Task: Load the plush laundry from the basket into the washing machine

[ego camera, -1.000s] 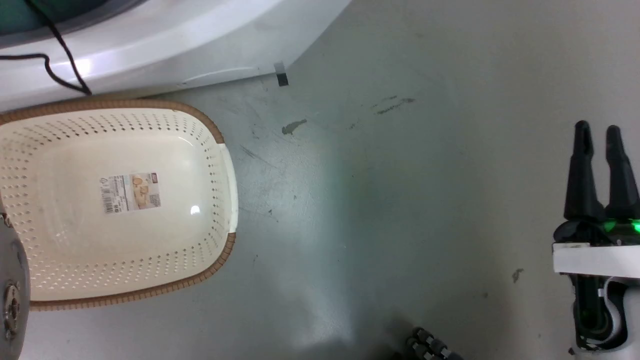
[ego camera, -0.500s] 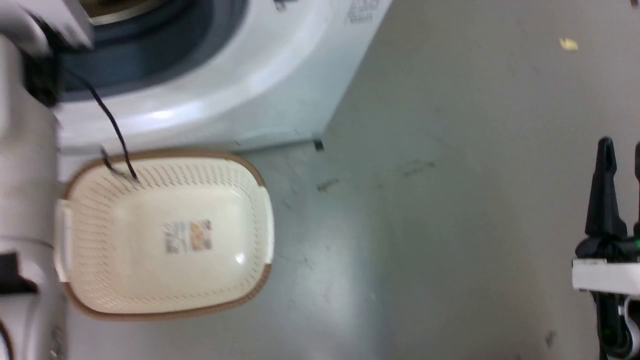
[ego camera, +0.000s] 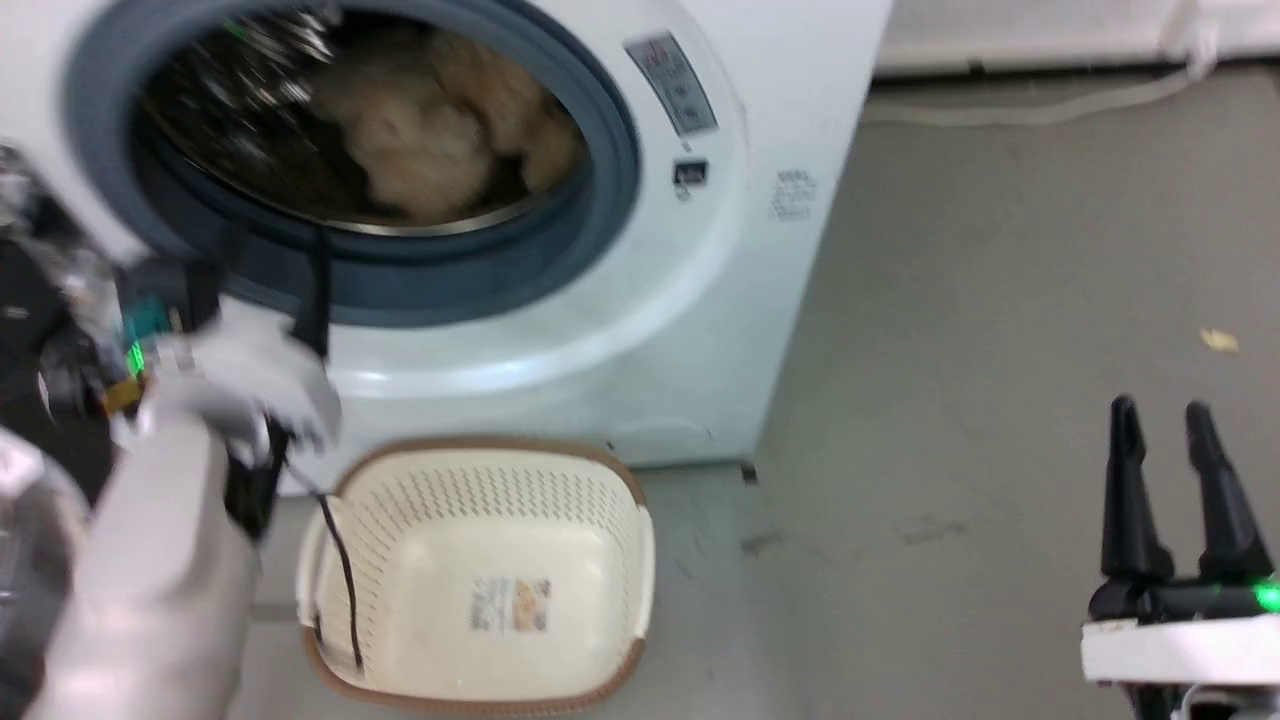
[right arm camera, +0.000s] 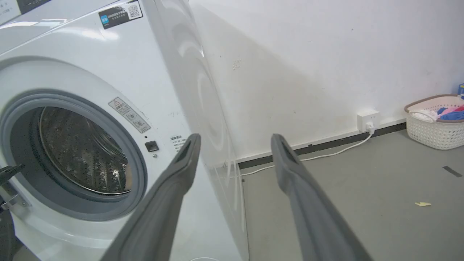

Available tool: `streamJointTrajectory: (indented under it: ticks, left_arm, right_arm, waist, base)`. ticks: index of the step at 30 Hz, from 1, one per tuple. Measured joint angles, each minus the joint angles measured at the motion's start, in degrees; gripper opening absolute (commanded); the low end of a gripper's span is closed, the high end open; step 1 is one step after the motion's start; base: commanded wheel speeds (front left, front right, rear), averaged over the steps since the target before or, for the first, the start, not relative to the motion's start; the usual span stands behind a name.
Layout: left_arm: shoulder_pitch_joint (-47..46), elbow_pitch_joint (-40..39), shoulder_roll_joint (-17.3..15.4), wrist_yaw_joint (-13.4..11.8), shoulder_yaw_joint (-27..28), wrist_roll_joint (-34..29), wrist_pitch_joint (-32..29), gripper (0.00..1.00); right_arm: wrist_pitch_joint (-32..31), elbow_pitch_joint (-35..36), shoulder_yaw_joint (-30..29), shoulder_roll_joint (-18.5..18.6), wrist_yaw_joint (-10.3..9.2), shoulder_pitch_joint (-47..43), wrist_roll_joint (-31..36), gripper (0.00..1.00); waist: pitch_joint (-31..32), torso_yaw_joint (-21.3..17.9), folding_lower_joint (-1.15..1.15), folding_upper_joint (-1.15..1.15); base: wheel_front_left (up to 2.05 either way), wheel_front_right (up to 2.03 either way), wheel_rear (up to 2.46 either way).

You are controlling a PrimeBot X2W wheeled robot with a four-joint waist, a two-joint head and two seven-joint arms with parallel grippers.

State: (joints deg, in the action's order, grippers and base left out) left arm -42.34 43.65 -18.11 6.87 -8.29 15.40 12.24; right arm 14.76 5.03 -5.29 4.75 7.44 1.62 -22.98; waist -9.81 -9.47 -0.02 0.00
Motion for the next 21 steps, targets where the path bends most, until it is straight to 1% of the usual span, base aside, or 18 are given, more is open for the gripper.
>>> streamJointTrajectory:
  ticks: [4,6,10,15,19,21]
  left_arm:
    - [9.8,-6.9,0.2,0.3,-0.1,2.4,0.1,1.0]
    - [14.6,-11.1,0.9,0.1,0.5,3.7,0.5,1.0]
    - [24.5,-18.8,2.7,-1.8,1.2,5.4,0.8,1.0]
    - [34.8,-27.5,5.2,-4.8,0.7,5.0,1.7,1.0]
    - [40.4,-31.1,6.3,-5.8,-0.1,4.3,2.0,1.0]
    - [42.4,-32.2,6.4,-6.3,-1.0,3.0,2.0,1.0]
  right_arm:
    - [0.0,-0.2,0.9,-0.7,0.0,-2.7,1.2,1.0]
    - [0.0,-0.5,1.8,-0.8,0.0,-3.9,2.0,1.0]
    - [0.0,-1.5,4.1,-0.5,0.0,-5.9,3.9,1.0]
    - [0.0,-3.1,5.7,0.9,0.0,-7.1,7.9,1.0]
    - [0.0,-4.1,5.8,0.6,0.0,-7.4,9.0,1.0]
    - [0.0,-4.3,5.8,0.3,0.0,-7.7,9.6,1.0]
  waist:
    - [4.4,2.1,0.0,0.0]
    - [6.3,3.2,0.0,0.0]
    - [9.3,5.3,0.0,0.0]
    - [11.1,7.4,0.01,0.0]
    - [11.6,8.1,0.02,0.0]
    - [11.8,8.4,0.02,0.0]
  base:
    - [0.0,0.0,0.0]
    - [0.0,0.0,0.0]
    - [0.0,0.0,0.0]
    - [0.0,0.0,0.0]
    - [0.0,0.0,0.0]
    - [0.0,0.0,0.0]
